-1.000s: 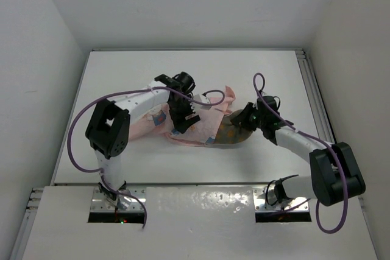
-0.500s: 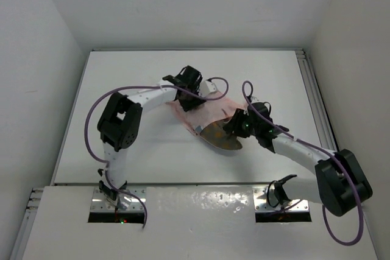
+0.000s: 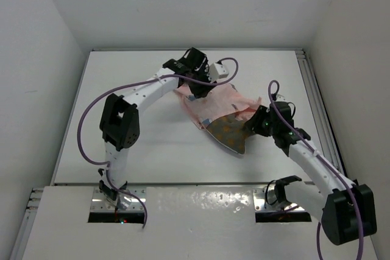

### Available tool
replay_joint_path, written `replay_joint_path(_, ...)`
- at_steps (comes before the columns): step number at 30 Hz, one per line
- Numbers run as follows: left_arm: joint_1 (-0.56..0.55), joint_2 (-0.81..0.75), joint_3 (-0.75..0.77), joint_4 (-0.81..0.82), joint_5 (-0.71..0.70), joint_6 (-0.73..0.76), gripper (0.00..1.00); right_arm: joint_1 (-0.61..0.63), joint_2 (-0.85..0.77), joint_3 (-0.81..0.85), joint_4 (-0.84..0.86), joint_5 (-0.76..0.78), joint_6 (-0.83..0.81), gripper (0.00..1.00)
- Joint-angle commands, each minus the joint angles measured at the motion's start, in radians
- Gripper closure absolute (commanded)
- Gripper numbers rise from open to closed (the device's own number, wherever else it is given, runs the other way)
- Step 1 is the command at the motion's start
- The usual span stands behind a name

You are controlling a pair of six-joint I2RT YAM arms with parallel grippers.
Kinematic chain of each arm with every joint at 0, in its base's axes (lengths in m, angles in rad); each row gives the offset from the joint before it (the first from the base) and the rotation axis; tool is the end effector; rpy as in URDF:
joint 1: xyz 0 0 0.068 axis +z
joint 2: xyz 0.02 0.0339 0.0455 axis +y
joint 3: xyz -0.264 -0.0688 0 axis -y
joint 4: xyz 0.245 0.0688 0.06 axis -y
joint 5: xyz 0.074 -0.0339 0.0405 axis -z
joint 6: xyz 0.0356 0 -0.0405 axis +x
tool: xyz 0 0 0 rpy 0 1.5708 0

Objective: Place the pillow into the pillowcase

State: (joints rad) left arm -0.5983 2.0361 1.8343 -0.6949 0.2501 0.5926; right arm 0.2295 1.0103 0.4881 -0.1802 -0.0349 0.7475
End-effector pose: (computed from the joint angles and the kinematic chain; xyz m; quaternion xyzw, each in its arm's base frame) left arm 0.3737 -0.2654 0.2743 0.5593 0.7521 -0.1186 0.3278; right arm 0.1999 0.0480 0.1961 0.2252 0.8787 0.2114 0.3640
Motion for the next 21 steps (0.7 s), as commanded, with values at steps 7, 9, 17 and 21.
replay_joint_path(7,-0.124,-0.068,-0.05,-0.22,0.164,0.01,0.68,-0.021,-0.061,0.11,-0.114,0.03,-0.138,0.17)
replay_joint_path(9,-0.15,-0.07,-0.072,-0.195,0.144,-0.004,0.53,-0.038,-0.081,0.119,-0.145,0.03,-0.139,0.03)
replay_joint_path(17,-0.187,-0.091,-0.213,0.032,-0.029,-0.037,0.47,-0.061,-0.09,0.092,-0.068,-0.191,-0.194,0.04)
replay_joint_path(21,-0.198,-0.102,-0.288,0.144,-0.048,-0.053,0.51,-0.053,-0.004,0.081,-0.039,-0.257,-0.142,0.07)
